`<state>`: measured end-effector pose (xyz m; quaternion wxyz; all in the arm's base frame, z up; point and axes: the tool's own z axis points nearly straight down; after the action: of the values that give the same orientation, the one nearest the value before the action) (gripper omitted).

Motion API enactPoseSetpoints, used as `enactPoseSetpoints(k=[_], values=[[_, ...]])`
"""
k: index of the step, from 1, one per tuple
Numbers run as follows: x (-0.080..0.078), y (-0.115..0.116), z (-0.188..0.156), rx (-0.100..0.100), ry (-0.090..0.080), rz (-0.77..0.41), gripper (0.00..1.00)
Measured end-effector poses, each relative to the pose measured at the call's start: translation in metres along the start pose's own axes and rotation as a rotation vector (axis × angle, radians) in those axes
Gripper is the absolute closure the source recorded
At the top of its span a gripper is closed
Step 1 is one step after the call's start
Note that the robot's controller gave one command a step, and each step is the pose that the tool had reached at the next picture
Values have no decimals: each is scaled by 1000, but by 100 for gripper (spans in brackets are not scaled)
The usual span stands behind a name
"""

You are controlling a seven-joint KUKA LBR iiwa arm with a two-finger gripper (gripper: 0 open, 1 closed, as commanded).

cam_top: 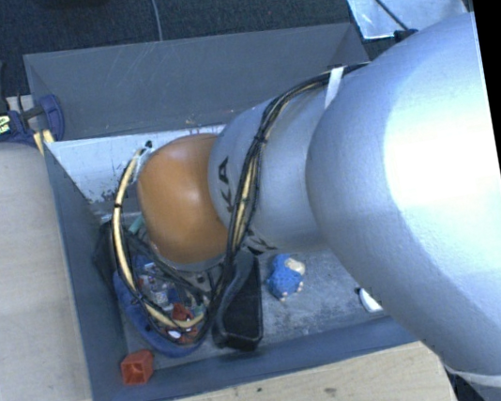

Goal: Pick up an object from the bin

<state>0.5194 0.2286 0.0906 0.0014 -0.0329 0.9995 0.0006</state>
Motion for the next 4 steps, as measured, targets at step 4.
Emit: enactPoseSetpoints(k=[4], values=[[19,-96,14,-6,-21,216,100]])
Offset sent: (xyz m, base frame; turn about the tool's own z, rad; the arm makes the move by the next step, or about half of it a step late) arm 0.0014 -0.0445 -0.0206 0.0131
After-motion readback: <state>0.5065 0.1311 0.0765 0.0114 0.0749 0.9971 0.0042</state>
